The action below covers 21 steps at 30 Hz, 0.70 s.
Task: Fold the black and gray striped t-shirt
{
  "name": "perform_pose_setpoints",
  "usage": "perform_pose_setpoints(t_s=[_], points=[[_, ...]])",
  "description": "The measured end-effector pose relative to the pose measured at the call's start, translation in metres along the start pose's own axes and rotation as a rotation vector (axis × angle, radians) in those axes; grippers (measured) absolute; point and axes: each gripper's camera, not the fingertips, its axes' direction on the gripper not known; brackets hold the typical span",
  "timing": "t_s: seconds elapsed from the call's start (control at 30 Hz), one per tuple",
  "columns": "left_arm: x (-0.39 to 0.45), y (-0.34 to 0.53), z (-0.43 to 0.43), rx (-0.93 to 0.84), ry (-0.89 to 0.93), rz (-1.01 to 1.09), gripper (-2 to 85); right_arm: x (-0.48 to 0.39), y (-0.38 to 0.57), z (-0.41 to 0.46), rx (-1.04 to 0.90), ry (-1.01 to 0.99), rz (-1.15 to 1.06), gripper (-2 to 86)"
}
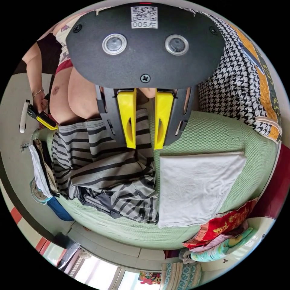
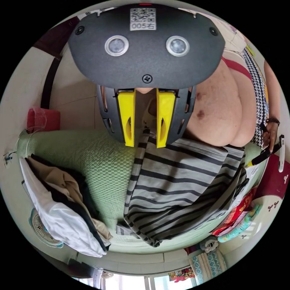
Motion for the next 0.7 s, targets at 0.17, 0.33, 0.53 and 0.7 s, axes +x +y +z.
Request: perform_pose_setpoints(t_s=[0.17,0.33,0.53,0.7], points=[[-0.005,0.034,0.000,-0.020,-0.006,-0.008,10.4,-0.003,0.005,0.006,-0.006,0.039,0.032,11.0],[-0.008,0.056,-0.001,-0.036,0.001,-0.012,10.9,-0.008,0.009,-0.007,-0.025,0.081,0.021,4.6],[-0.005,0.071,-0.003,-0.071,-0.002,-0.012,11.0,0.002,0.022,-0.040,0.017,0.023,0.036,-1.4],[-0.003,0.077,-0.003,-0.084,0.008,-0.016,11.0,0.029,0.036,-0.094,0.114,-0.033,0.116,-1.5]])
